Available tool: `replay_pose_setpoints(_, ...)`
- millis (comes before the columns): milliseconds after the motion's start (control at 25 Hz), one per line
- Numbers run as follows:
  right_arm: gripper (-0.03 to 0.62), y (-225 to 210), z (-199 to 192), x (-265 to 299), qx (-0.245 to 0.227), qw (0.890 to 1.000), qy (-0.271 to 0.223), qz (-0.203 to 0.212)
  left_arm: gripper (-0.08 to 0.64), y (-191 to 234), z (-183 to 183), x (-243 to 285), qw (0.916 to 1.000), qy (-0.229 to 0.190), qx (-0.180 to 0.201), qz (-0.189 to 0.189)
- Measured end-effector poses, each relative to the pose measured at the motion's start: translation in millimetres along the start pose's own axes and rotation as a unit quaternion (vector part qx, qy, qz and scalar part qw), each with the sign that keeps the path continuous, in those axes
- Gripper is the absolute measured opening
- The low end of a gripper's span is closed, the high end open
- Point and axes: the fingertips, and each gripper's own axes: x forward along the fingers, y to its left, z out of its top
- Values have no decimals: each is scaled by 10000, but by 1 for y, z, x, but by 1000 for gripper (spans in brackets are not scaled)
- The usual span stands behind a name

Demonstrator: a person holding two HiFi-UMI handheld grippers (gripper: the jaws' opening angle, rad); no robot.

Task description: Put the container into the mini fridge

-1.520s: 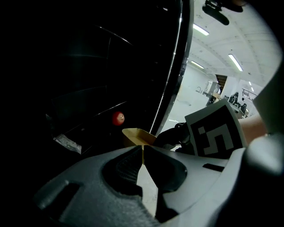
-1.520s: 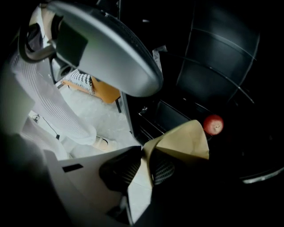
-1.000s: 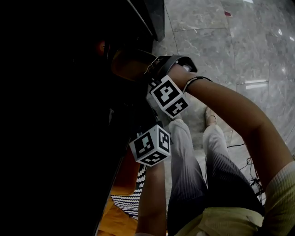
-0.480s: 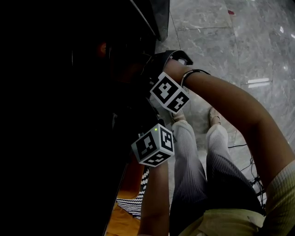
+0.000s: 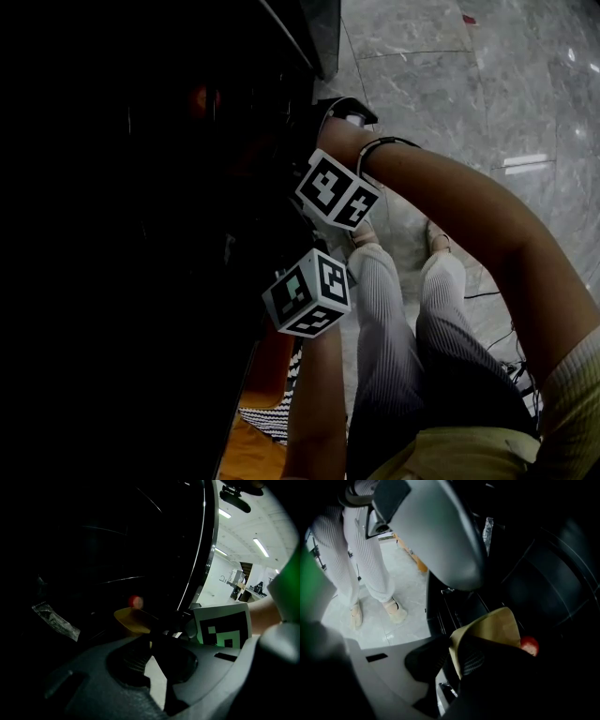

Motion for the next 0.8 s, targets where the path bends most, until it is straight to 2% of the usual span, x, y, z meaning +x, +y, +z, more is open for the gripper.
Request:
replay_pose_setpoints(200,69,3,0,2,94,9999,-104,35,37,-1,0,1,10000,18,84,12)
replay_pose_setpoints(480,69,-9,1,6,525,9983,-247,-109,37,0,-6,3,9998,66,188,-12)
replay_pose_setpoints(520,77,-9,2,6,571,9980,-268,-93,37,0,-7,4,9997,99,211,-24)
replay_pose_setpoints(600,138,-8,5,5,615,9976,-306,-54,37,1,-8,5,9996,133,237,-21)
replay_pose_setpoints(800,141,-11,10,-8,749,9960,-433,-226,37,-1,-1,1,9998,70,201,-16)
